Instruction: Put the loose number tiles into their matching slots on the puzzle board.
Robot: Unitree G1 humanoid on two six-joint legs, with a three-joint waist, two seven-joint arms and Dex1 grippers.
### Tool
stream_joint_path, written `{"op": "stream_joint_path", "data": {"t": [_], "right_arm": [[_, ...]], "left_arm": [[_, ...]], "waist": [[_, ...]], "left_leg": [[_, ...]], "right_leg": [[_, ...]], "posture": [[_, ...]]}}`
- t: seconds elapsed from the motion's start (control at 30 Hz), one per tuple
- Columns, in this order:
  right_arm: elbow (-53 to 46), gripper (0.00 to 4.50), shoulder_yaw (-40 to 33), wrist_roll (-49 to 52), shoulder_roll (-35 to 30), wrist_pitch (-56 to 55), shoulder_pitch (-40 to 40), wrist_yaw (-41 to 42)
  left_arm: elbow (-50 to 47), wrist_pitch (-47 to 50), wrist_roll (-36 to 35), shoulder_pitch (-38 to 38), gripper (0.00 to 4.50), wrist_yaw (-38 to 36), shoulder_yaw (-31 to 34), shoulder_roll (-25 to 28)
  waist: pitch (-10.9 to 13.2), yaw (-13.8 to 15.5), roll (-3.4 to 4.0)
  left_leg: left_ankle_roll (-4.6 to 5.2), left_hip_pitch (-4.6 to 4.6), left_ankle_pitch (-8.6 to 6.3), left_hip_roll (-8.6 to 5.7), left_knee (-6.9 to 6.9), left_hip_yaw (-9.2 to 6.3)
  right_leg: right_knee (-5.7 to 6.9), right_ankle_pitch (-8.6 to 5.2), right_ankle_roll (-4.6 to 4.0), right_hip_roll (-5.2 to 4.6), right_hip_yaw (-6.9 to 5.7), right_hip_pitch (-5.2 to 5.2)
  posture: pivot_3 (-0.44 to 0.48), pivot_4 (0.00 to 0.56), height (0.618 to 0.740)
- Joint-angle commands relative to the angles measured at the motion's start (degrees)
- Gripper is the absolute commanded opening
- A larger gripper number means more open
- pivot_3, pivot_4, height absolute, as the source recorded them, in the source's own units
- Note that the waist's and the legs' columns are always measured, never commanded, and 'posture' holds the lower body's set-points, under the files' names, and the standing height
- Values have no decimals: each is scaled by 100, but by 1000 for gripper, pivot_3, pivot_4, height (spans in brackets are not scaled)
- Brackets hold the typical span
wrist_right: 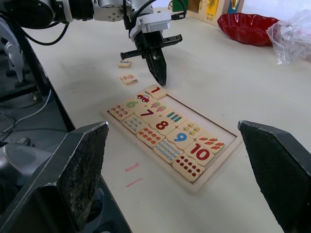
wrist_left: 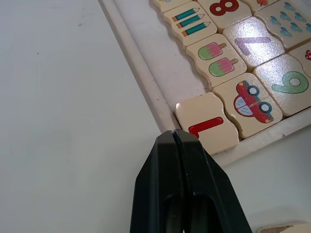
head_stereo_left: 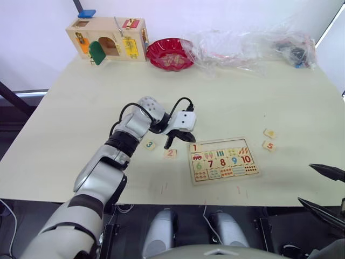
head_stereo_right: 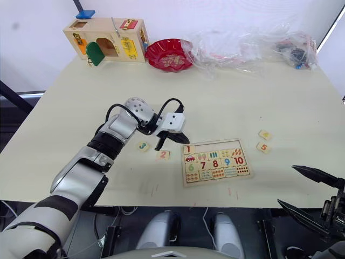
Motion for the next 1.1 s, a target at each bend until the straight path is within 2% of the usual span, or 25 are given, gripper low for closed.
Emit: {"op": "stream_joint_path", "data": {"t": [0.03, 0.47, 0.6, 0.73, 0.8, 0.9, 1.1], "right_arm": [[-176, 4500, -130, 111, 1, -73, 40, -25], [-158, 4500, -111, 109, -20, -66, 3, -25], [-202, 4500, -88, 104, 6, -61, -14, -100], [-284, 4500, -13, 110, 117, -41, -78, -357], [-319, 4500, 142, 23, 158, 18, -261, -672], [-370, 4500, 555, -240, 270, 207, -822, -1580], [-411, 4500, 1459, -763, 544, 472, -1887, -2901]], "left_arm": [[-264, -46, -4, 49, 31, -75, 56, 26], [-518, 92, -11, 156, 31, -114, 85, 65], [-455, 250, -121, 132, 31, 174, 344, 112], [-922, 679, -582, 395, 31, 228, 820, 267], [-1500, 1184, -909, 735, 31, 441, 1213, 391], [-2437, 2135, -1368, 1288, 31, 1018, 1832, 457], [-3833, 3829, -2032, 2181, 31, 2504, 2839, 265]], "waist": [[0, 0, 0], [0, 0, 0], [0, 0, 0], [0, -19, 1], [-1, -27, 1], [-1, -80, 1], [-2, -83, 5]], "left_leg": [[0, 0, 0, 0, 0, 0], [0, 0, 0, 0, 0, 0], [0, 0, 0, 0, 0, -1], [0, 0, 0, 3, -1, -2], [0, 1, 0, 3, -1, -2], [0, 3, 0, 16, 0, -1], [-2, 4, 1, 18, 1, -11]], "right_leg": [[0, 0, 0, 0, 0, 0], [0, 0, 0, 0, 0, 0], [0, 0, 0, 0, 0, 0], [1, 0, 0, 0, -1, -1], [3, 0, 0, 0, -2, -1], [6, 0, -1, -1, 0, -1], [19, 0, -2, -5, -7, -1]], "posture": [[0, 150, 740], [0, 150, 740], [0, 150, 740], [0, 150, 740], [0, 150, 740], [0, 150, 740], [0, 150, 740]]}}
